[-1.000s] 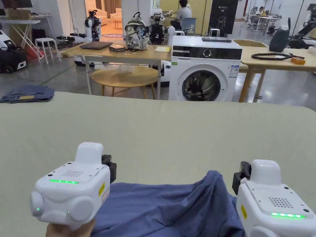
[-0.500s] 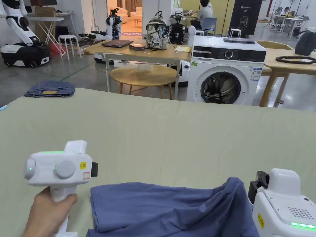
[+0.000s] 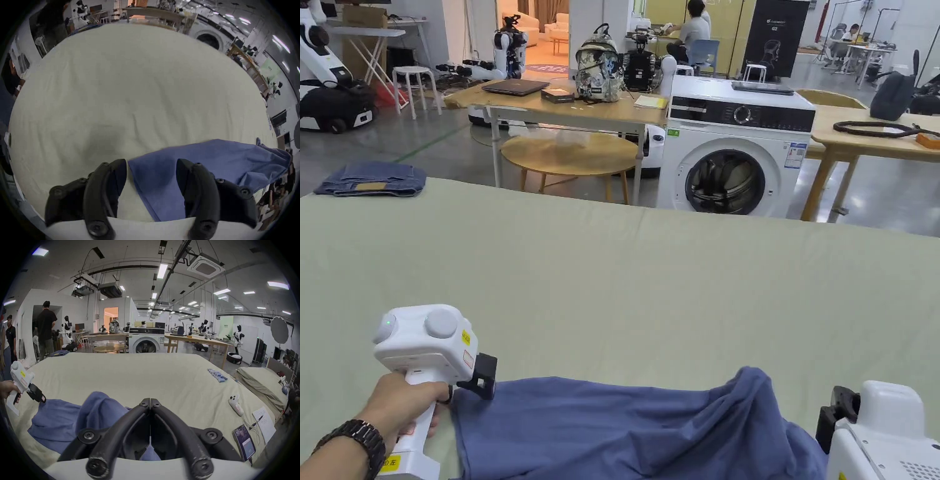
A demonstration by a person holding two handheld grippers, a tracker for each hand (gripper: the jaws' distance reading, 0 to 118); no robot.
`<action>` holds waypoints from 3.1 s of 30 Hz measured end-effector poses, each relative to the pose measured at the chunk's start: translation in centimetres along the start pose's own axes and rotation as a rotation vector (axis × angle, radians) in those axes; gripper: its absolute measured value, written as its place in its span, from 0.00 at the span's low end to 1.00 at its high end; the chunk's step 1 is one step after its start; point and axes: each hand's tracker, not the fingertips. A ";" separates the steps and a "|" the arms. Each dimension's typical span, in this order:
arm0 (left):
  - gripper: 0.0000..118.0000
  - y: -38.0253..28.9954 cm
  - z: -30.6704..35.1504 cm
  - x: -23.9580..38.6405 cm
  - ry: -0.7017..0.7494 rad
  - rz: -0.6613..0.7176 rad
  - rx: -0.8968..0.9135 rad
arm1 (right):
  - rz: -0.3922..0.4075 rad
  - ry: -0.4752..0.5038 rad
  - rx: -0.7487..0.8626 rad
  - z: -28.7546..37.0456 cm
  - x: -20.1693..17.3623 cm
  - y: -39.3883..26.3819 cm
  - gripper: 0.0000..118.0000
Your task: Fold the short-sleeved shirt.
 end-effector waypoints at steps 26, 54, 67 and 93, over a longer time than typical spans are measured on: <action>0.00 -8.8 8.9 2.5 -0.042 -0.178 0.309 | -0.082 0.038 -0.521 -9.7 6.0 -2.9 0.61; 0.00 -6.3 16.0 1.4 0.022 -0.199 0.492 | 0.069 -0.012 -0.126 -5.4 5.4 6.7 0.01; 0.00 2.4 27.1 -3.7 0.073 -0.082 0.684 | 0.075 -0.076 0.053 -5.7 8.2 18.1 0.01; 0.00 12.0 34.4 -2.4 0.118 -0.071 0.827 | 0.048 -0.126 0.229 -9.3 8.9 32.6 0.01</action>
